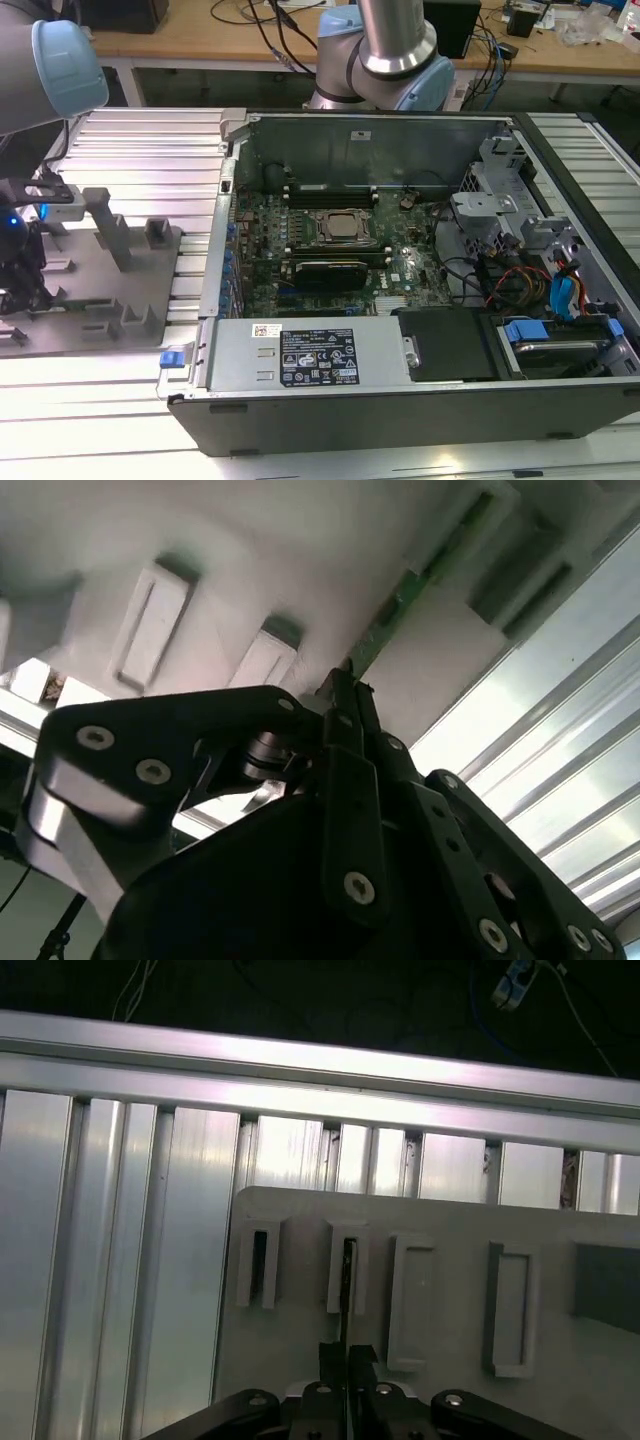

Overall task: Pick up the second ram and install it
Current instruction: 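Pick up the second ram and move it above second insertion slot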

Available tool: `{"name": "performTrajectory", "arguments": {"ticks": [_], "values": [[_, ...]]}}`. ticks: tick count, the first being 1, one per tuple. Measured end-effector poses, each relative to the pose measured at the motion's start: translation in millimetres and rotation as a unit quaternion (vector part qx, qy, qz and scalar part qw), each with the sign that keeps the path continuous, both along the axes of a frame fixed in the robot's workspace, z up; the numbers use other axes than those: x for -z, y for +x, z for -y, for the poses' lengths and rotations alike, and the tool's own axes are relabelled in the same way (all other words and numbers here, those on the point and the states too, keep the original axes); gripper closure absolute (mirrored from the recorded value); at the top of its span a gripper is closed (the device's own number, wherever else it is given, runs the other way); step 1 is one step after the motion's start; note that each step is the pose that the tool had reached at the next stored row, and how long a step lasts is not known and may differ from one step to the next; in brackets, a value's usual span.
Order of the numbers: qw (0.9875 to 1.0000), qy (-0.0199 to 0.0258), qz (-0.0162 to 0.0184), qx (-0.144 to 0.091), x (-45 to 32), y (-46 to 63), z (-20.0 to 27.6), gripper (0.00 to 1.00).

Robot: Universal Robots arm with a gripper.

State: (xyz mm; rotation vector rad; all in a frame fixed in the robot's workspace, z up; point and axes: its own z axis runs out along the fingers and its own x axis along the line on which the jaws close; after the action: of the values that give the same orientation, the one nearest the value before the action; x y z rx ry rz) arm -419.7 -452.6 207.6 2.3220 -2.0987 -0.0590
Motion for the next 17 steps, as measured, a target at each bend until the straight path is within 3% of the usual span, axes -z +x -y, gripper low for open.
{"name": "performTrajectory", "arguments": {"ticks": [4,9,14,15,17], "values": [[1.0,0.0,0.0,0.0,0.0,0.1,0.0,0.91],[0.9983,0.0,0.0,0.059,0.4,0.1,0.0,0.91],[0.9987,0.0,0.0,0.05,0.2,0.1,0.0,0.91],[0.9987,-0.0002,0.0001,0.05,-2.0,0.2,0.0,0.91],[0.9987,-0.001,0.0003,0.05,-17.2,0.1,0.0,0.91]]}}
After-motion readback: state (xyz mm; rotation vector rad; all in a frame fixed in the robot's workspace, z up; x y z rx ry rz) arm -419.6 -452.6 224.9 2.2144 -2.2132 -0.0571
